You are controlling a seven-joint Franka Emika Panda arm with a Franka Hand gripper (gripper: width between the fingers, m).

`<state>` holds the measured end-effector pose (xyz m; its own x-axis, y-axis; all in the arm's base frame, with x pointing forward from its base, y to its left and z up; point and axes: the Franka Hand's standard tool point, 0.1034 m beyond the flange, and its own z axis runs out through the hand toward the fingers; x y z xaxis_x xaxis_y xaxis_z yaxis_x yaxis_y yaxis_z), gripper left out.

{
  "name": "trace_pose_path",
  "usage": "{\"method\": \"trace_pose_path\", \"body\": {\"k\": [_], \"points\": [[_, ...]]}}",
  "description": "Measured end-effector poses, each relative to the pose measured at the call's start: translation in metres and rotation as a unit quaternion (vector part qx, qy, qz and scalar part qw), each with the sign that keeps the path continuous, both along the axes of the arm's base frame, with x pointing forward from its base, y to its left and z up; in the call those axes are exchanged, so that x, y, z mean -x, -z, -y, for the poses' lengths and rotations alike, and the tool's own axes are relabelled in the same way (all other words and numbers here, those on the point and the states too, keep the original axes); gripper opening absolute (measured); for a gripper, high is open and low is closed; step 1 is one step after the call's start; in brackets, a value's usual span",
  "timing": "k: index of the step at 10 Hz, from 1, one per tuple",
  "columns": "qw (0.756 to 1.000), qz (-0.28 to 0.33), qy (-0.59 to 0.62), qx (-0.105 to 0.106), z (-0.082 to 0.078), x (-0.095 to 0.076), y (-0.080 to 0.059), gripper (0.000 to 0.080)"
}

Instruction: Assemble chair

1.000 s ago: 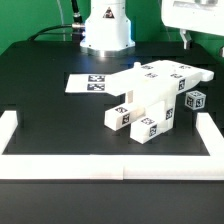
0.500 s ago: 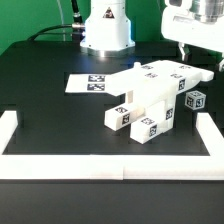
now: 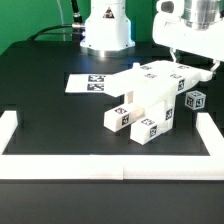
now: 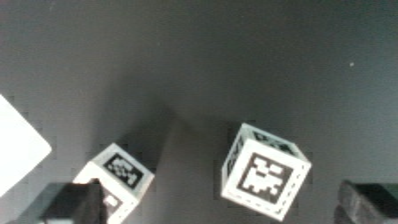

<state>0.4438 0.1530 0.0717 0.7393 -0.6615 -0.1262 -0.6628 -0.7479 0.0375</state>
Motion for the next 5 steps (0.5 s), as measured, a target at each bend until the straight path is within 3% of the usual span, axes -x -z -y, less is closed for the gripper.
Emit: {"method": "trace_pose_path", "body": {"k": [5], "points": [[1.0,0.009,-0.028,0.0,0.03,-0.014,-0.002,0.0649]]}}
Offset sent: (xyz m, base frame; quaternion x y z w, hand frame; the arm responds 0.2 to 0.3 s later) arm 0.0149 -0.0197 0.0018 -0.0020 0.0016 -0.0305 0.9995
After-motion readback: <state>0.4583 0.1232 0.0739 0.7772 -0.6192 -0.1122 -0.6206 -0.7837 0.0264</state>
